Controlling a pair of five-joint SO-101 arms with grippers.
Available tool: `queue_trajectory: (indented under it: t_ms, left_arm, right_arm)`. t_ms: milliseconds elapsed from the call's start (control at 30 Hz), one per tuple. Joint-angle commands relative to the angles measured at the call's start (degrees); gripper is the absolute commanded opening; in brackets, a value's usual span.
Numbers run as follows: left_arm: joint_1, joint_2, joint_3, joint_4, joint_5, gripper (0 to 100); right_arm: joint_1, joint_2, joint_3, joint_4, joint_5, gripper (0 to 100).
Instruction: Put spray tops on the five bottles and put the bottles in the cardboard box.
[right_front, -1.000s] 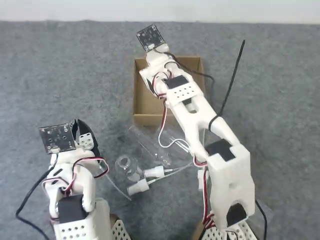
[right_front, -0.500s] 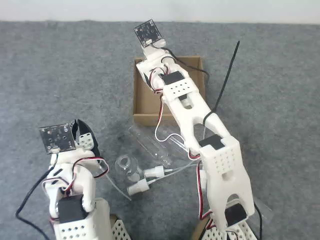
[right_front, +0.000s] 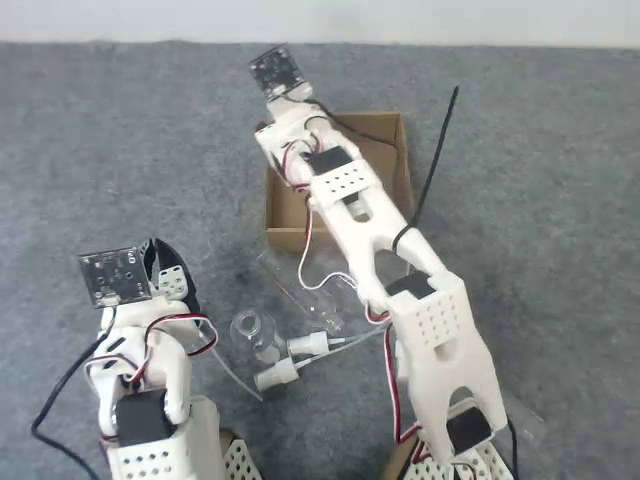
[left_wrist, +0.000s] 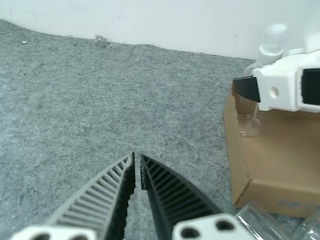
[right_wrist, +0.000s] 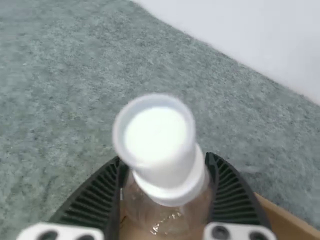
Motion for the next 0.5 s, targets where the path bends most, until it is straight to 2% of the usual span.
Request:
queue_trajectory:
  t_ms: [0, 67, 233, 467]
  left_arm:
    - [-0.44, -0.88, -0.40, -1.85, -0.53, 2]
    - [-0.44, -0.88, -0.40, -1.85, -0.53, 2]
    - [-0.44, -0.88, -0.40, -1.85, -0.53, 2]
    - [-0.44, -0.88, -0.40, -1.85, -0.53, 2]
  right_arm:
    - [-2.77, -0.31, -1.93, -0.22, -0.88, 12.0]
    - [-2.77, -0.48, -1.93, -0.22, -1.58, 12.1]
    - [-2.07, -0.13, -1.76, -0.66, -9.14, 12.3]
    - [-1.71, 1.36, -1.67, -0.66, -9.41, 12.3]
